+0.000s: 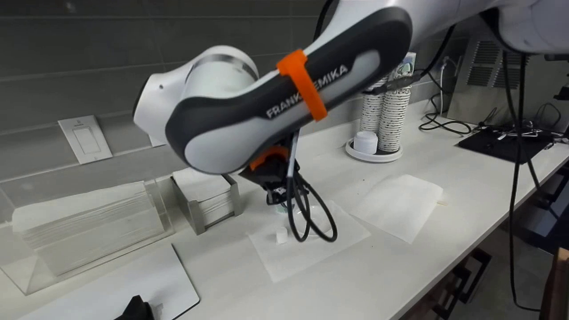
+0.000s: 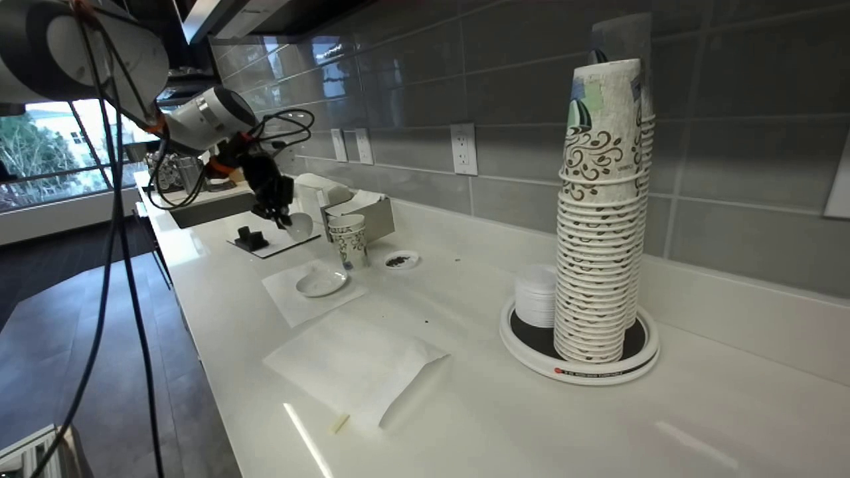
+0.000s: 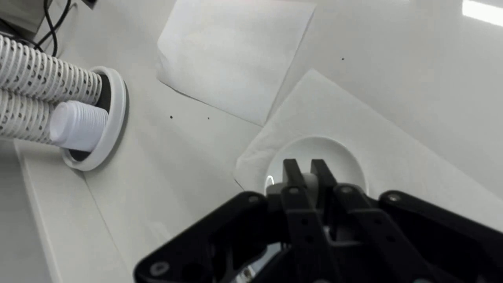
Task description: Put the white cup onto the plate
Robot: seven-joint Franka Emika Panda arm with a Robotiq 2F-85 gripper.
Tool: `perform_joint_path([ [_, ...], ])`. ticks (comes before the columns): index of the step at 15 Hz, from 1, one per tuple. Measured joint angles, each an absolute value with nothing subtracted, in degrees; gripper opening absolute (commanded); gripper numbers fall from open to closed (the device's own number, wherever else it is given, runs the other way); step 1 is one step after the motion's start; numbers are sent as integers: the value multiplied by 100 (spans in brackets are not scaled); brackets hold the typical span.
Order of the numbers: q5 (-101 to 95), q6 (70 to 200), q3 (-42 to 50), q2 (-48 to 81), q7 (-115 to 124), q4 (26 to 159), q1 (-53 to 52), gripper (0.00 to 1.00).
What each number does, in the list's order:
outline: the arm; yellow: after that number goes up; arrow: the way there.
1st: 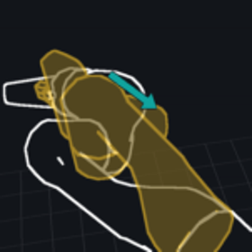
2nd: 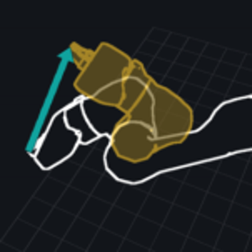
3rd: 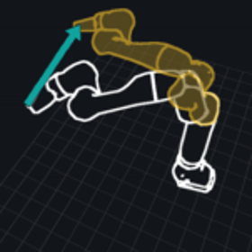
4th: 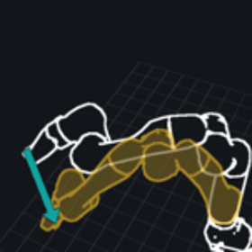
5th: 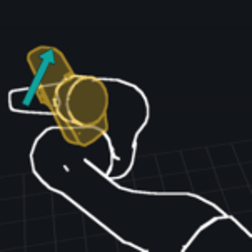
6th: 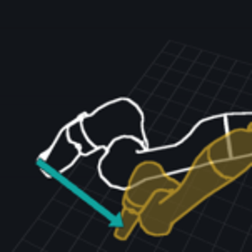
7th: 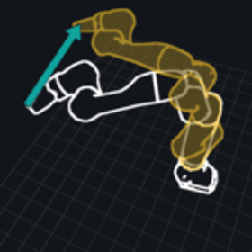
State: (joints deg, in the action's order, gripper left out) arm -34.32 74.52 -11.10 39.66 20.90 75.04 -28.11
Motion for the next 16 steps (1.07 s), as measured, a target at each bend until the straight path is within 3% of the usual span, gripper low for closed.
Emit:
perform_joint_path([
  [5,-2763,8385,-1180,2571,2165,8750,-2238,3],
  [16,-1596,12997,-1127,590,2164,12045,-1513,3],
])
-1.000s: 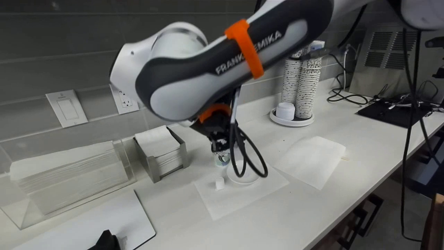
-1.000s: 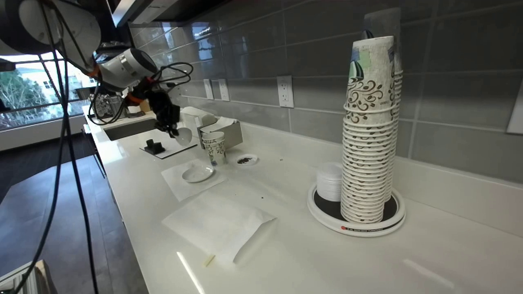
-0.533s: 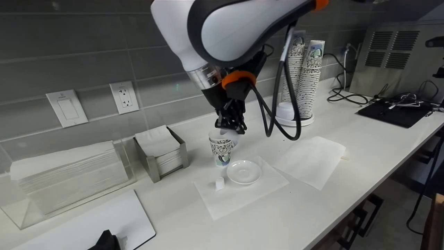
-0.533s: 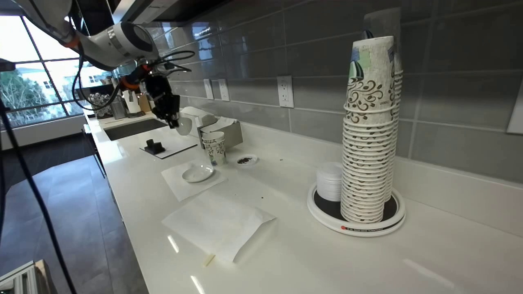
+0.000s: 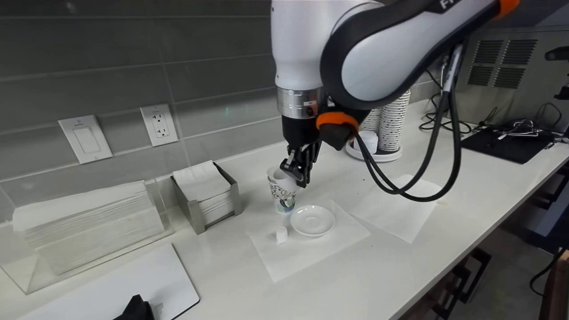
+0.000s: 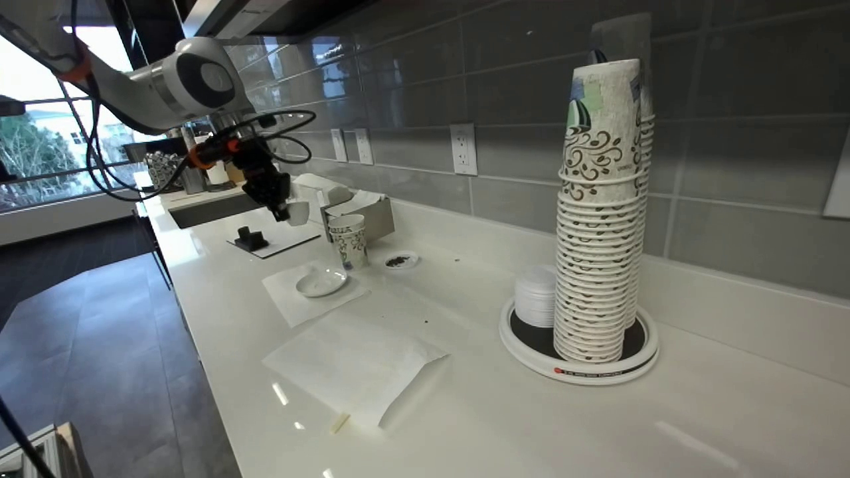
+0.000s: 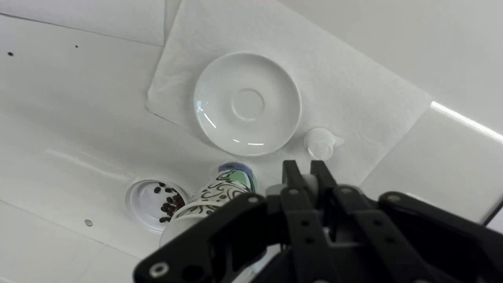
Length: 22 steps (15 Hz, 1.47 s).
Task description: Put the white cup onto the plate
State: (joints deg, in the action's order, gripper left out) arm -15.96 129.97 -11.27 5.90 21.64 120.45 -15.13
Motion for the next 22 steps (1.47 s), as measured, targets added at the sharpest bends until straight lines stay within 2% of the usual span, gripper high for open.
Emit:
perform_joint_path([
  [3,-1465,14287,-1056,191,2162,13067,-1341,3],
  [4,-1469,14740,-1014,77,2162,13427,-1278,11],
  [7,-1470,15684,-889,-148,2156,14292,-1105,11],
  [14,-1470,15773,-885,-275,2155,14429,-1084,11],
  [15,-1470,15773,-885,-275,2155,14429,-1084,3],
  [22,-1460,16293,-818,-29,2125,14456,-997,3],
])
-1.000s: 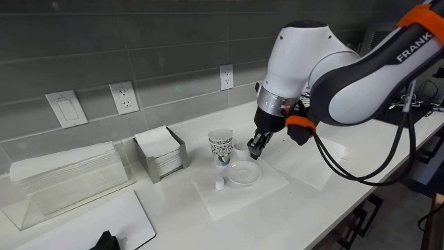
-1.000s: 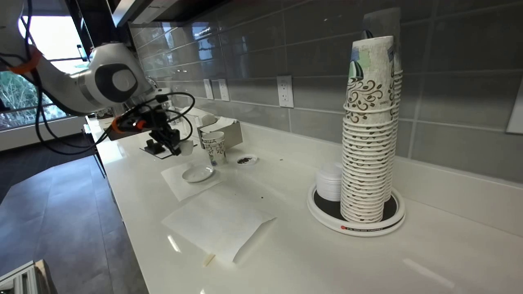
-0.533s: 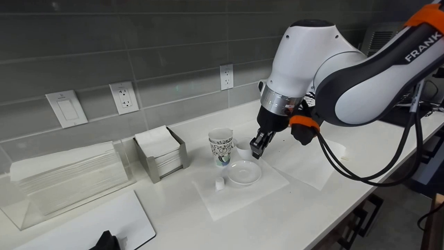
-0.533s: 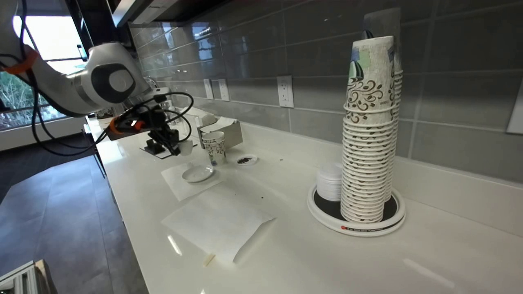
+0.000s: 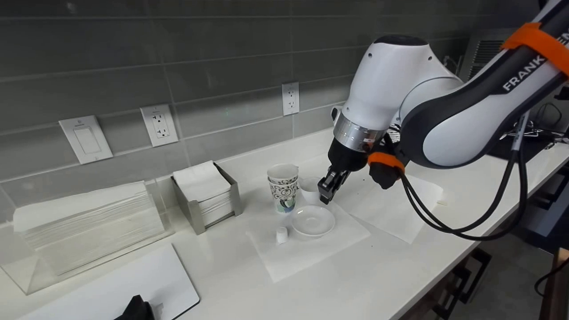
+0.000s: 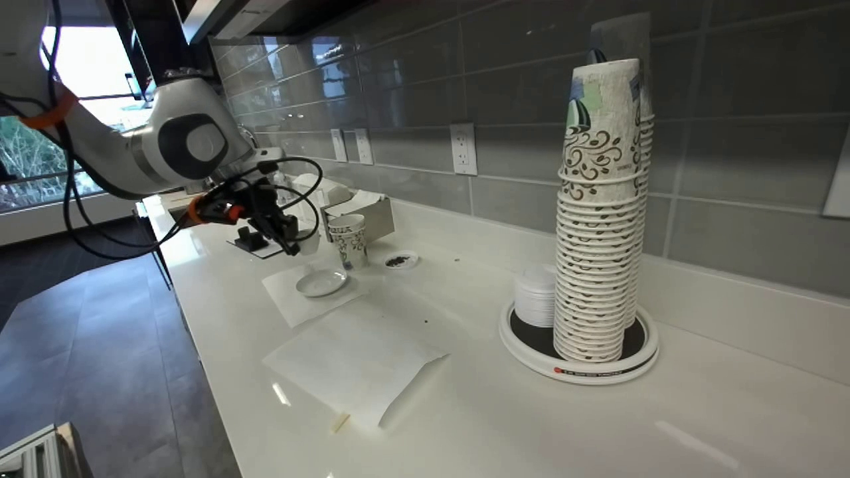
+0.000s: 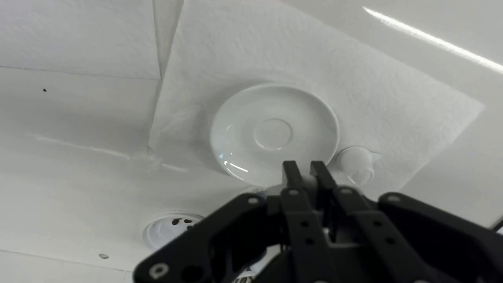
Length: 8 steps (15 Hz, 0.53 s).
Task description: Put the white cup onto the plate
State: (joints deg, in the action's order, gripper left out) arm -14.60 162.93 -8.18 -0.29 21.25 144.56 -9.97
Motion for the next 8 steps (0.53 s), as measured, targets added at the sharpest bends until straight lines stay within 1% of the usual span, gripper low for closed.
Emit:
perform_joint_path([
  [3,-1381,16853,-720,235,2030,14565,-927,3],
  [8,-526,17673,-790,777,1255,14701,-886,3],
])
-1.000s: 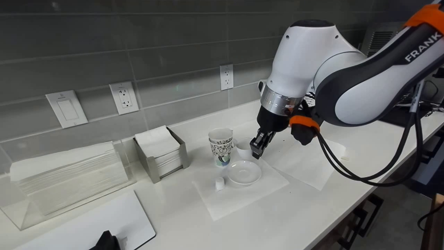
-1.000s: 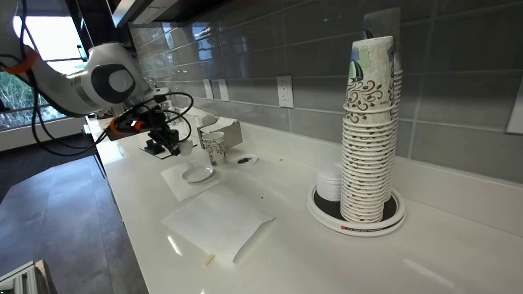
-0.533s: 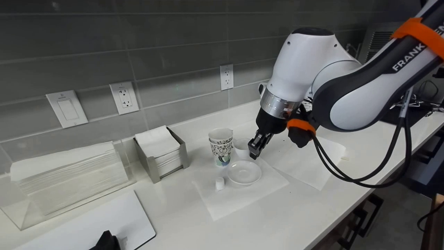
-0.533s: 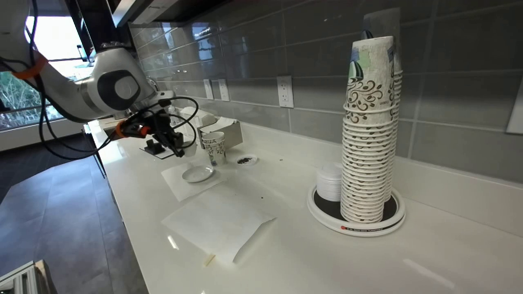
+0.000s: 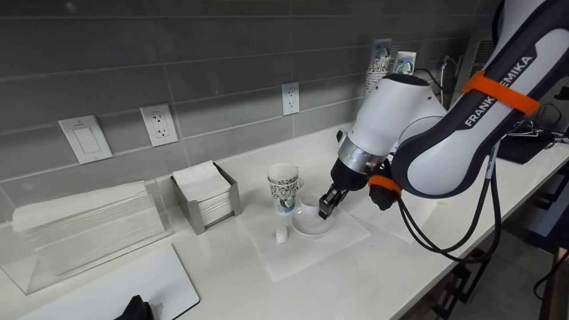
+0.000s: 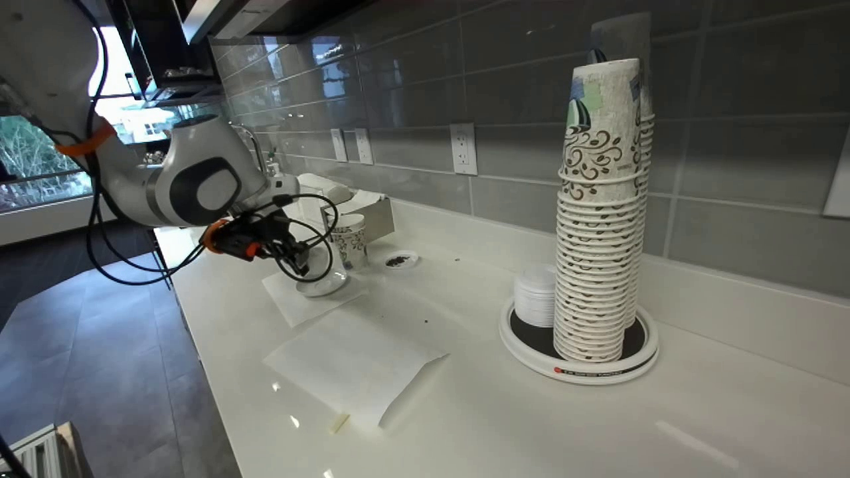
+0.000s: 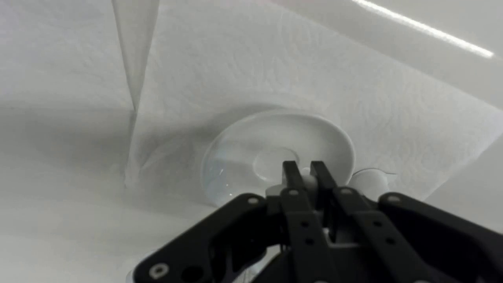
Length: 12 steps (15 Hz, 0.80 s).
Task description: Put the white cup onto the plate
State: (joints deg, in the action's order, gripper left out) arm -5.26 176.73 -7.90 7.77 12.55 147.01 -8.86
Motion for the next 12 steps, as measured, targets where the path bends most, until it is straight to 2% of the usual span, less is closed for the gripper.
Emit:
perform_joint_path([
  [12,-115,17963,-1788,1199,756,14700,334,3],
])
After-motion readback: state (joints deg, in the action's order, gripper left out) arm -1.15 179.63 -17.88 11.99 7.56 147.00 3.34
